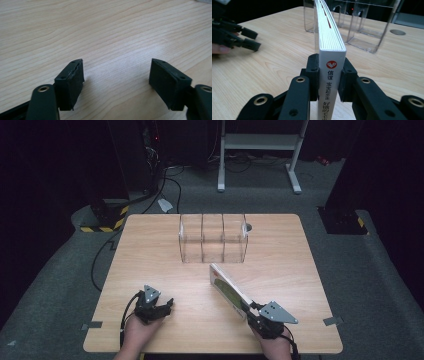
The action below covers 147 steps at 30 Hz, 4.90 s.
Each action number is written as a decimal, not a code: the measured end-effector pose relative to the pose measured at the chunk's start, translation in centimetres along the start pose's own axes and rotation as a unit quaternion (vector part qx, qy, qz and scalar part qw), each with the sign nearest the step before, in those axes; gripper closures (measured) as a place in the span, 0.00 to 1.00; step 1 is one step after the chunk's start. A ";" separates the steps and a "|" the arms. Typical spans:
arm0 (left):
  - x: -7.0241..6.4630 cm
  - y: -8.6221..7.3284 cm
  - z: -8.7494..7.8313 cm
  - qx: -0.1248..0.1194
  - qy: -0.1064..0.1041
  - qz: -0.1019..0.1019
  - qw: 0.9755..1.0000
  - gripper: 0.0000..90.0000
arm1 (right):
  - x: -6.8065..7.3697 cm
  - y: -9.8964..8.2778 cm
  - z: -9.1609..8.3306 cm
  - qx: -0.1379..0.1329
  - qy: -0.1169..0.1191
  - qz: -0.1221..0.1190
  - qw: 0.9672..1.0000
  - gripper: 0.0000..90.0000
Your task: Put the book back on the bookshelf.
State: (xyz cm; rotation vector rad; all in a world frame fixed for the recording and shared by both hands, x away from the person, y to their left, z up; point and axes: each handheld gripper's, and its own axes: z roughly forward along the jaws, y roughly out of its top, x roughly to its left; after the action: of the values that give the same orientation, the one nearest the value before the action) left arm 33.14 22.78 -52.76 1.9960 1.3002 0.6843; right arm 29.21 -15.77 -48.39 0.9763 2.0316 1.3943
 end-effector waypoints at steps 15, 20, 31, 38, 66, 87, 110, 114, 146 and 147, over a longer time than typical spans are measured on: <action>0.5 0.1 0.2 0.007 -0.024 -0.023 0.999 0.28 | -1.4 -0.4 -1.6 0.003 -0.055 0.035 0.998 0.82; 0.5 0.3 0.5 0.008 -0.027 -0.021 0.999 0.28 | -2.3 -0.8 -2.3 -0.003 -0.063 0.056 0.996 0.82; 0.4 0.5 0.7 0.007 -0.030 -0.017 0.999 0.28 | -2.2 -0.6 -1.9 0.012 -0.069 0.068 0.995 0.75; 0.5 0.4 0.7 0.007 -0.031 -0.016 0.999 0.28 | -2.6 0.4 -1.5 0.007 -0.056 0.079 0.995 0.72; 0.4 0.4 0.6 0.006 -0.033 -0.018 0.999 0.28 | -1.1 1.6 -0.6 0.018 -0.087 0.059 0.994 0.84; 0.4 0.4 0.7 0.004 -0.035 -0.015 0.999 0.30 | -1.9 6.5 0.9 -0.007 -0.135 0.047 0.990 0.84; 0.5 0.5 0.7 0.003 -0.039 -0.013 0.999 0.30 | -4.1 9.8 7.1 -0.001 -0.181 0.050 0.982 0.84; 0.5 0.5 0.7 0.003 -0.039 -0.013 0.999 0.30 | -4.4 10.2 8.1 0.001 -0.188 0.047 0.981 0.84; 0.5 0.5 0.7 0.003 -0.042 -0.011 0.999 0.30 | -5.6 11.7 14.3 0.010 -0.227 0.042 0.973 0.84; 0.6 0.5 0.7 0.003 -0.041 -0.011 0.999 0.30 | -5.6 11.6 14.4 0.011 -0.228 0.042 0.973 0.84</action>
State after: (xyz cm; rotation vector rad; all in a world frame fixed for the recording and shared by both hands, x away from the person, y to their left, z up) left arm 34.15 22.97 -52.84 1.9919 1.2746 0.5815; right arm 46.48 -9.16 -42.78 1.2718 1.6804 1.0645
